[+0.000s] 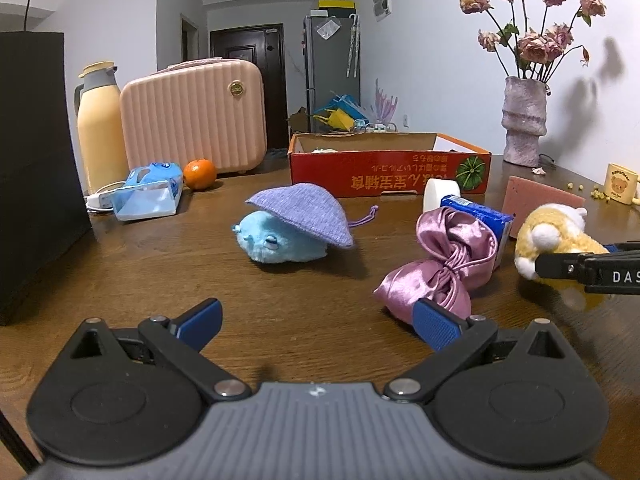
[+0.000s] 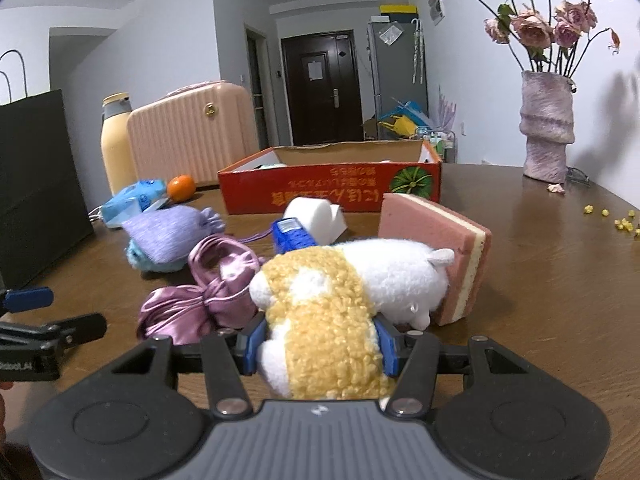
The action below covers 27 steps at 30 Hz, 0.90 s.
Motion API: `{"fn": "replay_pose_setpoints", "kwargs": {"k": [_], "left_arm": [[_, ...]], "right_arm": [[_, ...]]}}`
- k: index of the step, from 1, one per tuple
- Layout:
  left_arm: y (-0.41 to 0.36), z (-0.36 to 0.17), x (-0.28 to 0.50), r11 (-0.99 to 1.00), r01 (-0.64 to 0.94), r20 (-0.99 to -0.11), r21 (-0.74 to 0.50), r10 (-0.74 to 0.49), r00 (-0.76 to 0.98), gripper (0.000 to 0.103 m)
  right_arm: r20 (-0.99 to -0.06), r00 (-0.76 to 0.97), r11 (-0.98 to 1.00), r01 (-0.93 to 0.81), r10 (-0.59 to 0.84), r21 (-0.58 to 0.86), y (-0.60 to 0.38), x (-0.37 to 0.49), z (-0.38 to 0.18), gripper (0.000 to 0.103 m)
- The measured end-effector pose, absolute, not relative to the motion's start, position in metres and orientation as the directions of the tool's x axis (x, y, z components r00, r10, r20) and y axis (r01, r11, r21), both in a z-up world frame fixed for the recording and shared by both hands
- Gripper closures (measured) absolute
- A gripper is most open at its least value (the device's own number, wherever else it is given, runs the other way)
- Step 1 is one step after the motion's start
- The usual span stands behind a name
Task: Organize soft objects
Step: 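Lower the left gripper onto the pink satin bow pouch while the right gripper holds the plush dog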
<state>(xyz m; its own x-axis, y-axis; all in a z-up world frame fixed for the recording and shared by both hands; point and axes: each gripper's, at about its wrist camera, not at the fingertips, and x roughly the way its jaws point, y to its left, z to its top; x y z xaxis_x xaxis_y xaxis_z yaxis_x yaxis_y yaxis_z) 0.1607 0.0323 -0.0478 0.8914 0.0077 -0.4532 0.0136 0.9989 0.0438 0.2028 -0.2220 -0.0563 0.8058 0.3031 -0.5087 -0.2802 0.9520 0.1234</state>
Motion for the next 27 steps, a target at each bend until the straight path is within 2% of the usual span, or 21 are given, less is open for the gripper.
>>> {"fn": "replay_pose_setpoints", "kwargs": {"k": [13,27], "left_arm": [[-0.001,-0.036,0.18,0.993,0.064,-0.454,0.095,-0.014,0.891,0.0],[-0.037,-0.044,0.224,0.985,0.12,-0.526,0.124,-0.037,0.85,0.0]], "right_arm": [[-0.492,0.828,0.962,-0.248,0.27,0.11,-0.245,0.216,-0.054,0.05],[-0.454,0.864,0.976,-0.205,0.217,0.077,-0.265,0.236,-0.05,0.05]]}}
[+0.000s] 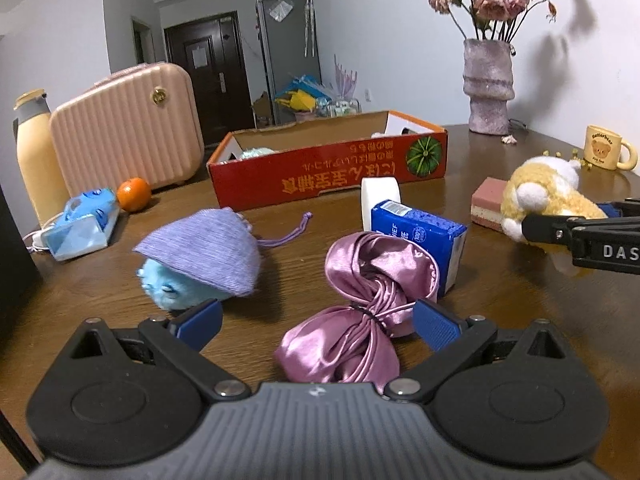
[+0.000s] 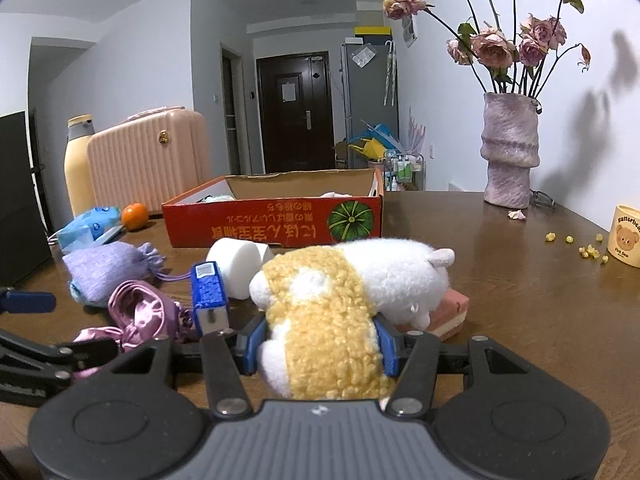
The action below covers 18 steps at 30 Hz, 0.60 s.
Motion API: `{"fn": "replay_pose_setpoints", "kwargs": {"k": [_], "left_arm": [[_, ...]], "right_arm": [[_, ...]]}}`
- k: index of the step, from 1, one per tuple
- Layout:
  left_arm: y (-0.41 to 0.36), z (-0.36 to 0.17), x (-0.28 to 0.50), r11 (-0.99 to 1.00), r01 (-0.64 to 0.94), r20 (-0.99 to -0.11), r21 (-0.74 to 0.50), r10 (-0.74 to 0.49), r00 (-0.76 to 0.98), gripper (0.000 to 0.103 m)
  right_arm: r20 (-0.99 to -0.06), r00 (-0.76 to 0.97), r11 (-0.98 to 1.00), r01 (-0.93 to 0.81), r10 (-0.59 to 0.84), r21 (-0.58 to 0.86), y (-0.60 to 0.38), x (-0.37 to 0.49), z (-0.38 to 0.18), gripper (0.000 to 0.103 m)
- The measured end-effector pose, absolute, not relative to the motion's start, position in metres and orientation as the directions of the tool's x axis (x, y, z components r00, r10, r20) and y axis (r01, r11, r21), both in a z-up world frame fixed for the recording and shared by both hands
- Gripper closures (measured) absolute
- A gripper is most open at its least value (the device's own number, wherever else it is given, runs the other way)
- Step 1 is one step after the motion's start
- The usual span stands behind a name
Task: Organize soft objects
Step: 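Lower the left gripper onto the pink satin bow pouch while the right gripper holds the plush dog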
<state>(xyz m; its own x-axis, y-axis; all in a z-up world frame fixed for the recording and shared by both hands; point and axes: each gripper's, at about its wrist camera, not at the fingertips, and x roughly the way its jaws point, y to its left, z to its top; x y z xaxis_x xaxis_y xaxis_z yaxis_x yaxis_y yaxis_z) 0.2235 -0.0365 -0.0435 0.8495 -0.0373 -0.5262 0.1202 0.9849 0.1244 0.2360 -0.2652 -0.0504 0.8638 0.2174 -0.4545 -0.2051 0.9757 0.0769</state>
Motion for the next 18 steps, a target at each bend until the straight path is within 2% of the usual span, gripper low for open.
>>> {"fn": "replay_pose_setpoints", "kwargs": {"k": [18], "left_arm": [[-0.045,-0.061,0.266,0.986,0.147,-0.63,0.081,-0.064,0.774,0.0]], "right_arm": [[-0.476,0.85,0.973,-0.224,0.224,0.057,-0.259,0.238,-0.057,0.049]]}}
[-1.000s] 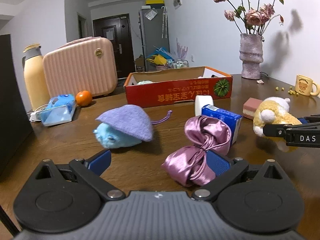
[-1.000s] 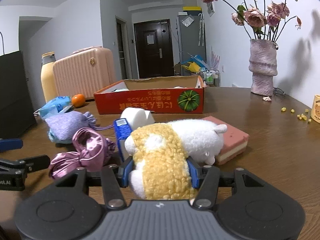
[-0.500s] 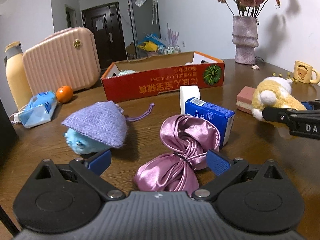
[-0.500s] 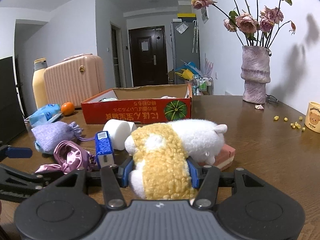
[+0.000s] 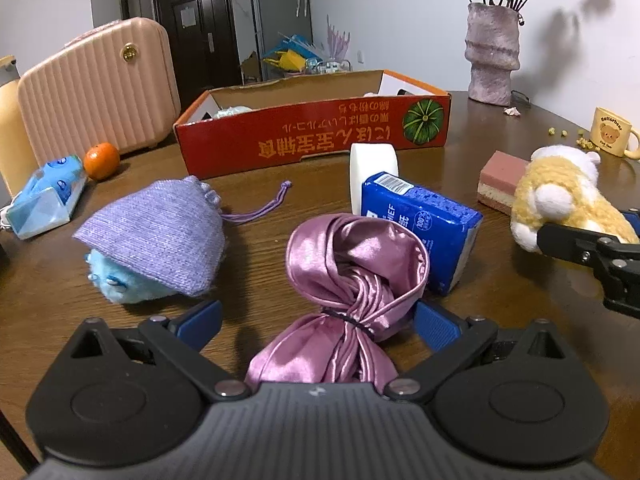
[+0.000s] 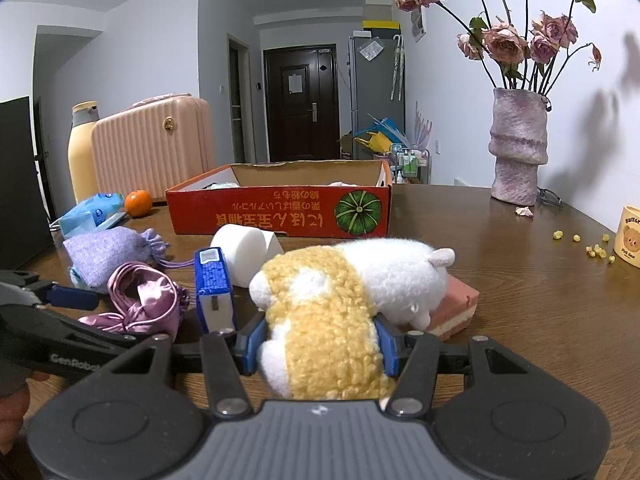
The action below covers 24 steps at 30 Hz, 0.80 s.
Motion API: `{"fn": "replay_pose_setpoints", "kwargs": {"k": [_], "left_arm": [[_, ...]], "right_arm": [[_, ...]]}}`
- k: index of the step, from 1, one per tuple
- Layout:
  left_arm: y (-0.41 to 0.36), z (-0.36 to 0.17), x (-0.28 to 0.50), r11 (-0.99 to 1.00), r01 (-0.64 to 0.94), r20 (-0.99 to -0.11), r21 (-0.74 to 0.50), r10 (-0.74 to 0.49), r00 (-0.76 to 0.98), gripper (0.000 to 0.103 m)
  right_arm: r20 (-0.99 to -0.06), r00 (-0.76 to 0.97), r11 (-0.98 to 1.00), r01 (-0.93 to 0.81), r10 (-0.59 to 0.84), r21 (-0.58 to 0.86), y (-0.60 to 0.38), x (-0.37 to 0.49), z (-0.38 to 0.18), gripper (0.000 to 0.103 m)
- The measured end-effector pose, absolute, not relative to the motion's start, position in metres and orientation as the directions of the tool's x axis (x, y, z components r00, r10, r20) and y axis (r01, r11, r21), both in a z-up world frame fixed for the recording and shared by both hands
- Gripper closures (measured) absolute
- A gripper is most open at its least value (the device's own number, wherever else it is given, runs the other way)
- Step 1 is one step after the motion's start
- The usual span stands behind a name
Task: Organize soft objects
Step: 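Lower the left gripper onto the pink satin bow pouch while the right gripper holds the plush dog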
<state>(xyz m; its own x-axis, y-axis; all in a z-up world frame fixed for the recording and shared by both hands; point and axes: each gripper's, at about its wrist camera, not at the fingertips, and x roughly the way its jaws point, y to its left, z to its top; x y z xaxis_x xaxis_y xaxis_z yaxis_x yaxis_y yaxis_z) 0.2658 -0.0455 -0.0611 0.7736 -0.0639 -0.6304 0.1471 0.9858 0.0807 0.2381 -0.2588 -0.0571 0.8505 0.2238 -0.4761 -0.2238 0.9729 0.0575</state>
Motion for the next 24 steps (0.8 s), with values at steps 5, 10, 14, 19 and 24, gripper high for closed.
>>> {"fn": "replay_pose_setpoints", "kwargs": {"k": [5,10,14,19,24], "left_arm": [[-0.047,-0.064,0.27,0.984,0.162,-0.647,0.072,-0.078,0.758,0.0],[-0.045,-0.067,0.277,0.986,0.161,-0.671,0.045,-0.09,0.736,0.0],[-0.04,-0.069,0.28,0.988,0.153,-0.684,0.002,-0.11,0.721,0.0],[-0.041,-0.069,0.279,0.989,0.151,-0.681,0.006,-0.107,0.725,0.0],[-0.041,-0.069,0.277,0.989,0.148,-0.679,0.008,-0.103,0.727,0.0]], "right_arm": [[-0.477,0.849,0.972,-0.228,0.227,0.055,-0.258,0.238,-0.057,0.049],[-0.482,0.848,0.973,-0.228,0.22,0.043,-0.256,0.239,-0.059,0.049],[-0.486,0.848,0.974,-0.226,0.214,0.034,-0.254,0.239,-0.059,0.049],[-0.49,0.846,0.974,-0.222,0.209,0.032,-0.254,0.24,-0.06,0.049],[-0.494,0.844,0.975,-0.22,0.207,0.032,-0.254,0.241,-0.06,0.049]]}}
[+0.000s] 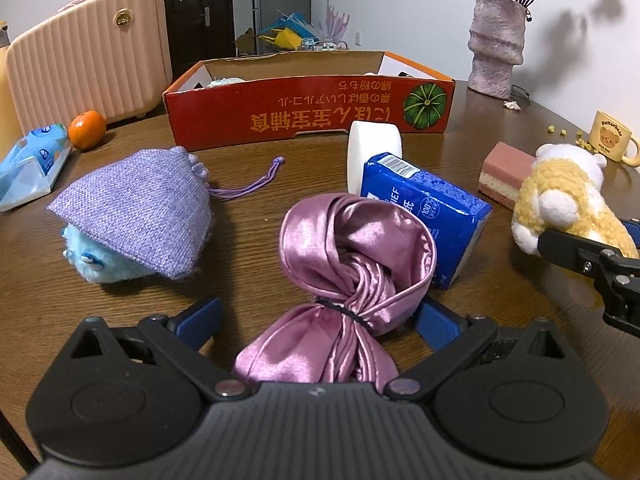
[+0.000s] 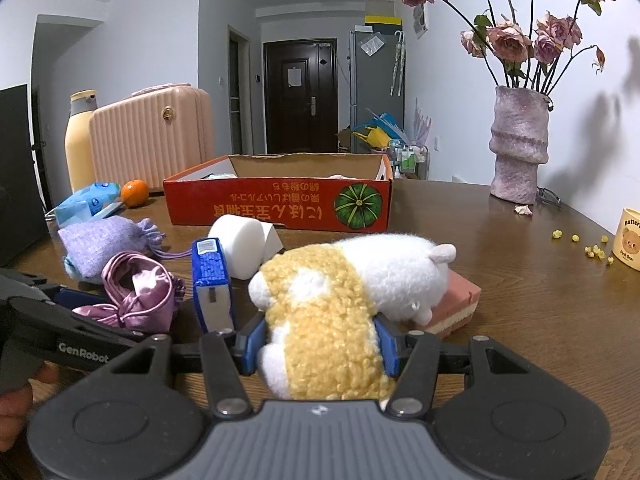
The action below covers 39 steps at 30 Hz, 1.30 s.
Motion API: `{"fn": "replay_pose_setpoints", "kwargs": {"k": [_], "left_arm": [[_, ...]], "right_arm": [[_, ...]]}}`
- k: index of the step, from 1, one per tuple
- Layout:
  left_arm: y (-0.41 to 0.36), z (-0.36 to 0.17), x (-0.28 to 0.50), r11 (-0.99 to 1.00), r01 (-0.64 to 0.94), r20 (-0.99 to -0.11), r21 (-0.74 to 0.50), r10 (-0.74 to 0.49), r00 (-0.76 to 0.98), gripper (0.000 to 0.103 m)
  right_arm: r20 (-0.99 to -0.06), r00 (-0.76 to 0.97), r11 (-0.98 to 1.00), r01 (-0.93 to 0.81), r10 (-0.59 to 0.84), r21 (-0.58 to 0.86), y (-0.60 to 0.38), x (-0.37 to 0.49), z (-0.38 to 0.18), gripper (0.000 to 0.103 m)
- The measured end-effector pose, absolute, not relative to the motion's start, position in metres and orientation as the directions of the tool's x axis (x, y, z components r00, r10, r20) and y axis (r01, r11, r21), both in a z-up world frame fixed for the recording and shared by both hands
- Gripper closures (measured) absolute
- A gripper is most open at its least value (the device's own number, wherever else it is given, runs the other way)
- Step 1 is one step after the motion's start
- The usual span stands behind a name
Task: Organize soft objects
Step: 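Lower the left gripper onto the pink satin bow pouch while the right gripper holds the plush dog, then close the left gripper on the pink satin pouch and lift it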
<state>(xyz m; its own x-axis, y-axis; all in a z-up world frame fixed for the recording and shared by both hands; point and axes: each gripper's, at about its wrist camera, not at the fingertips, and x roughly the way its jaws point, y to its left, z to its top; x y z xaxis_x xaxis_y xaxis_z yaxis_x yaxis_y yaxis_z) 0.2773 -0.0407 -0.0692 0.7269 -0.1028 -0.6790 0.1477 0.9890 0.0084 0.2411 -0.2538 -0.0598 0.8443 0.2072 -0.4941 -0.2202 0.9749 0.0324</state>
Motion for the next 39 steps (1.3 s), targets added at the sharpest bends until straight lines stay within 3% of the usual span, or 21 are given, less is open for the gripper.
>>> {"fn": "replay_pose_setpoints", "kwargs": {"k": [8,12,17,19,21,39], "left_arm": [[-0.041,-0.068,0.275,0.99,0.14,-0.677,0.013,-0.094,0.73,0.001],[-0.041,-0.065,0.271,0.988,0.156,-0.662,0.005,-0.114,0.741,0.022],[-0.04,-0.063,0.27,0.987,0.163,-0.65,-0.006,-0.127,0.749,0.042],[-0.039,-0.062,0.269,0.986,0.165,-0.646,-0.014,-0.135,0.752,0.055],[-0.038,-0.061,0.269,0.986,0.167,-0.642,-0.022,-0.142,0.753,0.06],[-0.036,-0.045,0.251,0.991,0.131,-0.555,0.003,-0.108,0.825,0.065]], "right_arm": [[-0.497,0.843,0.976,-0.214,0.204,0.037,-0.255,0.242,-0.061,0.049],[-0.497,0.843,0.976,-0.214,0.204,0.037,-0.255,0.242,-0.061,0.049],[-0.497,0.843,0.976,-0.214,0.204,0.038,-0.255,0.242,-0.061,0.049],[-0.497,0.843,0.976,-0.214,0.204,0.037,-0.255,0.242,-0.061,0.049],[-0.497,0.843,0.976,-0.214,0.204,0.037,-0.255,0.242,-0.061,0.049],[-0.49,0.848,0.977,-0.208,0.202,0.043,-0.257,0.242,-0.061,0.049]]}}
